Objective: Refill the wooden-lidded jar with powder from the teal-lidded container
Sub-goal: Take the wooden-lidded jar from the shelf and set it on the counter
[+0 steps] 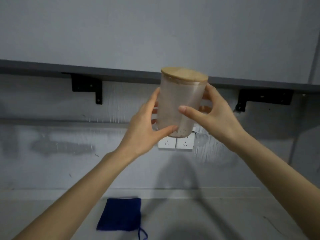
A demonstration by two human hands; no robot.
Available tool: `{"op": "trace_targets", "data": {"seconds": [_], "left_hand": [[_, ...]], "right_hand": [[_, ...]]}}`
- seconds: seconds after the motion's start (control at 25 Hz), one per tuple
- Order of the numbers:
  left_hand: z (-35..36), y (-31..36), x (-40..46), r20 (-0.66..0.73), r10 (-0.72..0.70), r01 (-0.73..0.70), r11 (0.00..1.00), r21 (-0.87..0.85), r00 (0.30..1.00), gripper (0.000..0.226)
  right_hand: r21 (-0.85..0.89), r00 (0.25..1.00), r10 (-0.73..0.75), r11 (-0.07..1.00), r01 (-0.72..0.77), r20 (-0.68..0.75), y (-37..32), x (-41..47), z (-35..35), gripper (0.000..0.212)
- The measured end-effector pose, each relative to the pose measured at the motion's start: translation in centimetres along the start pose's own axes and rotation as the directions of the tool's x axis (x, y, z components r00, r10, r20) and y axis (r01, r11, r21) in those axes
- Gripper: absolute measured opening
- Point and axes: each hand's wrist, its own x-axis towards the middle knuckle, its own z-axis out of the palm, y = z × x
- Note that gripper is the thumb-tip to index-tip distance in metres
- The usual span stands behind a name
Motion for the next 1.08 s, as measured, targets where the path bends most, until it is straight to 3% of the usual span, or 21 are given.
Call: {"op": "trace_targets", "data": {"seconds": [0.12, 0.36, 0.52, 0.64, 1.08], "left_hand": [[0.5, -2.9, -5.7, 0.035, -0.117, 0.118, 0.993, -0.020, 0.993, 0.089], [1.3, -7.0, -14.6, 0.097, -0.320, 0.328, 0.941, -0.080, 0.942, 0.086], [2.2, -9.2, -19.8, 0.136, -0.493, 0.509, 0.850, -0.136, 0.859, 0.086], [3.3, -10.6, -23.4, 0.152, -0.550, 0.569, 0.810, -0.141, 0.821, 0.082], [7.4, -15.6, -29.7, 0.254, -0.790, 0.828, 0.548, -0.120, 0.559, 0.068]], "right_hand": [[-0.031, 0.994, 0.055, 0.998, -0.053, 0.093, 1.5, -4.6, 3.4, 0.081], [0.067, 0.944, 0.217, 0.968, -0.240, 0.247, 5.0, -11.9, 8.6, 0.081], [0.060, 0.896, 0.318, 0.934, -0.352, 0.310, 7.4, -16.5, 11.8, 0.086], [0.040, 0.867, 0.345, 0.923, -0.384, 0.361, 9.2, -19.8, 13.6, 0.088], [-0.104, 0.727, 0.512, 0.843, -0.528, 0.457, 15.2, -26.9, 17.5, 0.088]]}}
